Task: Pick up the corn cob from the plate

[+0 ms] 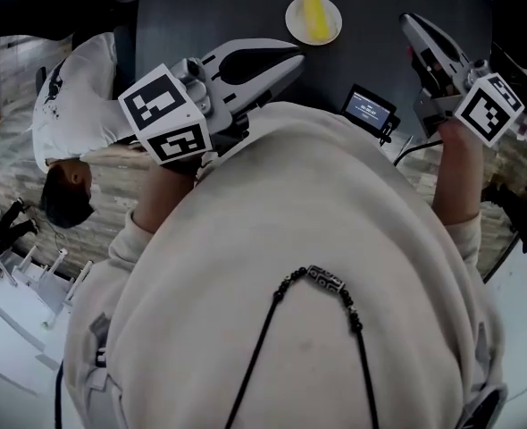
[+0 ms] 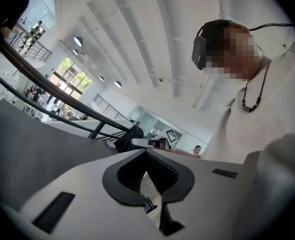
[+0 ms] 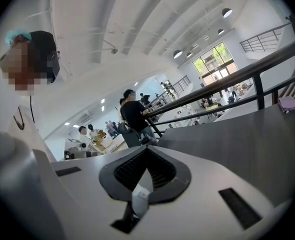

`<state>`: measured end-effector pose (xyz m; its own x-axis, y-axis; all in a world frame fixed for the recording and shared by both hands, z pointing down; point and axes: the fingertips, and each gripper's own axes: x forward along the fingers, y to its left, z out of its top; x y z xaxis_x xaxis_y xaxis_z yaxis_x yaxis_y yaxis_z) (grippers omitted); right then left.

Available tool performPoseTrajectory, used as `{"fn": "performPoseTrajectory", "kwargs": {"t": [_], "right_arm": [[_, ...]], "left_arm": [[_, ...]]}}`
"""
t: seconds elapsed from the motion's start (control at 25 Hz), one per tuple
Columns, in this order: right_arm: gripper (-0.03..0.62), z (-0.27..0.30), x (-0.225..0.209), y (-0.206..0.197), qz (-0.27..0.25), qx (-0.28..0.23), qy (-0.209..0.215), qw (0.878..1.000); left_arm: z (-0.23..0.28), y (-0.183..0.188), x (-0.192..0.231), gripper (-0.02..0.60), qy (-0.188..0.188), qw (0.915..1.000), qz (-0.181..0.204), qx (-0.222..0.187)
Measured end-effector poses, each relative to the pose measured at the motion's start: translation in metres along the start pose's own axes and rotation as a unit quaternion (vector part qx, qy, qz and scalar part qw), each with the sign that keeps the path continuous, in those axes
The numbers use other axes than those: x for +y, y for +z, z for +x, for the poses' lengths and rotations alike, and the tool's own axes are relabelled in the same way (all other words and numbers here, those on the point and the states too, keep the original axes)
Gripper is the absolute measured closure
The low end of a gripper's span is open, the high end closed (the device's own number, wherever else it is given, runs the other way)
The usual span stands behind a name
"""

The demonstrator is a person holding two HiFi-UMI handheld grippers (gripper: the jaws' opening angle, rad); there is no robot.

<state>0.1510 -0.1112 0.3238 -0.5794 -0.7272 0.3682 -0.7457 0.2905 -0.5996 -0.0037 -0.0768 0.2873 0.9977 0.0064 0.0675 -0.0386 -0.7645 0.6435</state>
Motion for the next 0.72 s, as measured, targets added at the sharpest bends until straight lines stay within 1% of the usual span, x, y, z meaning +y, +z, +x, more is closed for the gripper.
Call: {"fn": "performPoseTrajectory", "kwargs": {"t": [0.2, 0.32, 0.72], "right_arm": [[0.579, 0.014, 0.005, -0.005, -0.012, 0.014, 0.021, 1.0], [0.579, 0.015, 0.005, -0.008, -0.011, 0.023, 0.025, 0.999], [0.579, 0.032, -0.005, -0.022, -0.005, 0.05, 0.019, 0.999]], "left_arm": [[-0.011, -0.007, -0.001, 0.579, 0.025, 0.9996, -0.002, -0.017], [-0.014, -0.008, -0.007, 0.579, 0.034, 0.999, -0.006, -0.029], [-0.026, -0.019, -0.009, 0.579, 0.071, 0.9964, -0.021, -0.041]]}}
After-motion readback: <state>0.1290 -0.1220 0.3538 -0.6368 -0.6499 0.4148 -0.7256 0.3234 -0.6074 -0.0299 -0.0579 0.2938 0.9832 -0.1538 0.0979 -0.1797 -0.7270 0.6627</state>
